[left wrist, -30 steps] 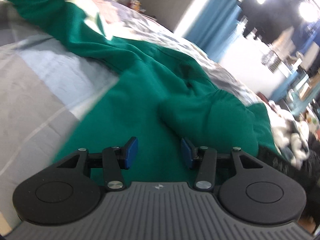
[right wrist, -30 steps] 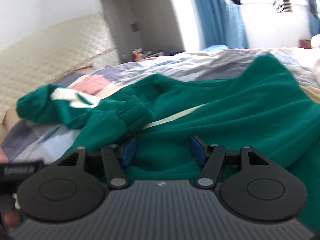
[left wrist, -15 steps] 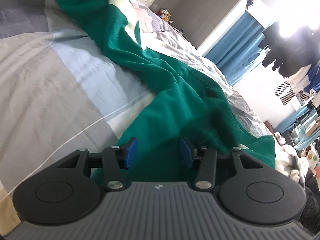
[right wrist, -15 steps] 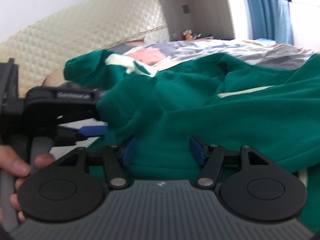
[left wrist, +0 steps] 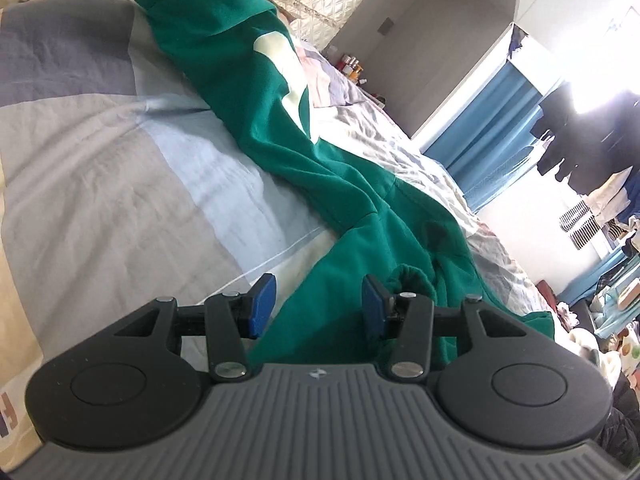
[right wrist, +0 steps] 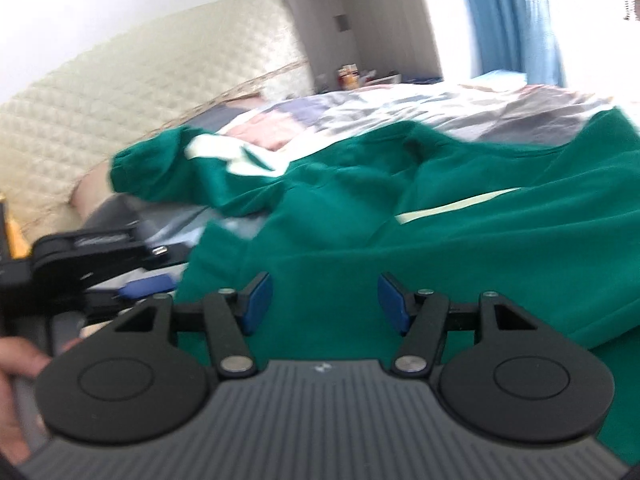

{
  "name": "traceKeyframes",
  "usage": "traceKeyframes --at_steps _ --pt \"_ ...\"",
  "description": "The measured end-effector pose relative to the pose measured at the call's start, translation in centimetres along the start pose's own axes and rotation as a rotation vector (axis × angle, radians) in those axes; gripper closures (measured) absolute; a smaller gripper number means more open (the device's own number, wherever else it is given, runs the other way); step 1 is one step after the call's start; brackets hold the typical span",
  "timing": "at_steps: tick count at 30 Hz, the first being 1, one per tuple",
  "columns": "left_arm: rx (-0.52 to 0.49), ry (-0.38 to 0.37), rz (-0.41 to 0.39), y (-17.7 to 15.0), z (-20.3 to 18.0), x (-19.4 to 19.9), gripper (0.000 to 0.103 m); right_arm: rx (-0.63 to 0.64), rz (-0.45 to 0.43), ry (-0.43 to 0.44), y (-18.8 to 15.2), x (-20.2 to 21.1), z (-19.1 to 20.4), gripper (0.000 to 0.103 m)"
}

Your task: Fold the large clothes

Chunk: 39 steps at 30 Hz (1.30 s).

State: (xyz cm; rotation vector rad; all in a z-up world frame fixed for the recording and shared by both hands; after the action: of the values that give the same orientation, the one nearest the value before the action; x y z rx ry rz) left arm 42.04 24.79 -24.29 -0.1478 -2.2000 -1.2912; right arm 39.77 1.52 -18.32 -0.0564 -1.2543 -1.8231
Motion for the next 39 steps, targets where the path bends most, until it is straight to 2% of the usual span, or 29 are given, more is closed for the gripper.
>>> traceKeyframes --at_steps 3,6,8,11,14,21,24,26,32,39 --pt "-0.048 -0.028 -0.035 0.3 -1.0 0.7 0.05 -0.026 -0.047 -0.097 1.1 0.2 -2.1 0.042" --pt "-0.136 -0.073 -0.131 1.0 -3.0 2.3 0.05 -0.026 -0.102 -0.195 2.0 0.6 -4.2 0.042" --pt "-0.214 -0.105 -0.166 0.9 -4.6 3.1 0.05 -0.039 -0.125 -0.241 2.6 0.8 -5.5 0.042" --pt "-0.321 -0.142 -0.156 -0.1 -6.9 3.3 0.05 -0.068 -0.132 -0.268 3.1 0.7 -7.1 0.042" --pt "-0.369 -0.171 -0.096 -1.4 -8.5 2.5 0.052 -0.081 -0.131 -0.302 3.0 0.7 -8.2 0.042" --pt "-0.392 -0.09 0.147 -4.8 -7.5 -2.3 0.066 -0.066 -0.087 -0.343 1.5 -0.4 -9.9 0.043" --pt "-0.405 -0.069 0.202 -5.7 -6.8 -3.7 0.069 -0.092 -0.077 -0.332 0.8 -0.8 -10.7 0.043" --pt "-0.408 -0.047 0.22 -6.3 -6.3 -4.4 0.075 -0.073 -0.075 -0.337 0.5 -0.9 -10.8 0.043" --pt "-0.386 -0.044 0.201 -6.4 -6.3 -4.5 0.075 -0.065 -0.071 -0.342 1.1 0.1 -9.8 0.042" --pt "-0.314 -0.091 0.147 -5.3 -6.8 -1.0 0.074 -0.047 -0.115 -0.268 1.8 5.8 -6.4 0.042"
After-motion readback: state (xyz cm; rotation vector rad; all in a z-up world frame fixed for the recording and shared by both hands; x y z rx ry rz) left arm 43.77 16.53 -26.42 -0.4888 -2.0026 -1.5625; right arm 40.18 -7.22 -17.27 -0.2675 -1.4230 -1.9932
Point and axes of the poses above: each gripper's, at about its wrist camera, not at the fingertips, and x roughly against the way its jaws point, z to its left, y to its top, the point moved 8 cm from there along -x, roughly the way its jaws point, and after that the axes turned 14 degrees about -x, right-handed, at the moved point
